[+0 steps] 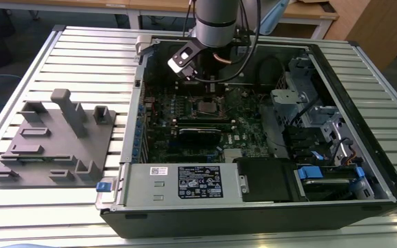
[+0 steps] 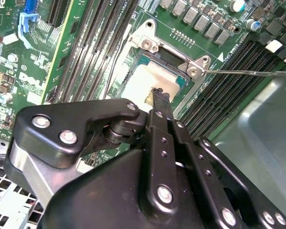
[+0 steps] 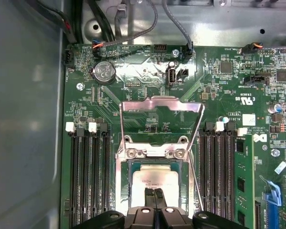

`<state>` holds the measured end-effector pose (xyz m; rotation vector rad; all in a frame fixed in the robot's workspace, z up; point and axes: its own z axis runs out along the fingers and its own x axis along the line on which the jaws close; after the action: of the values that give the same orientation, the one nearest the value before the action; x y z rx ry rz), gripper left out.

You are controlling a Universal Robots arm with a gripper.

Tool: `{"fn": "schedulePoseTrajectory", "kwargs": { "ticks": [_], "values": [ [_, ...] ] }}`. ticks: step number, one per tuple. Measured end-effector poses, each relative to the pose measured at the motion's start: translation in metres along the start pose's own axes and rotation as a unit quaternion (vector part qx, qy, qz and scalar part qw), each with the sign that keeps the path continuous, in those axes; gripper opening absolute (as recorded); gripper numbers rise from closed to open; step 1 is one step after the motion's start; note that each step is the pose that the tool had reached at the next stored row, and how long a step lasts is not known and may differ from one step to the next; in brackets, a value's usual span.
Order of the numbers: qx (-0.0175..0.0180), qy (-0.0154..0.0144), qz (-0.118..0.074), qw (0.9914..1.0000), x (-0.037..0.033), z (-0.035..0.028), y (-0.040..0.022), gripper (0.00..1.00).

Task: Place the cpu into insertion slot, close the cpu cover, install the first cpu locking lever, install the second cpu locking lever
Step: 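Place the cpu into insertion slot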

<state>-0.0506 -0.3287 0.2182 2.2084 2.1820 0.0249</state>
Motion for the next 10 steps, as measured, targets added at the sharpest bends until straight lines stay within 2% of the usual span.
{"fn": "schedulePoseTrajectory", "kwargs": {
  "ticks": [4,10],
  "values": [
    [0.0000,0.0000,0.000,1.00000,-0.0001,-0.0037,0.0001,0.10],
    [0.0000,0.0000,0.000,1.00000,-0.0001,-0.0044,0.0011,0.10]
  ]
}}
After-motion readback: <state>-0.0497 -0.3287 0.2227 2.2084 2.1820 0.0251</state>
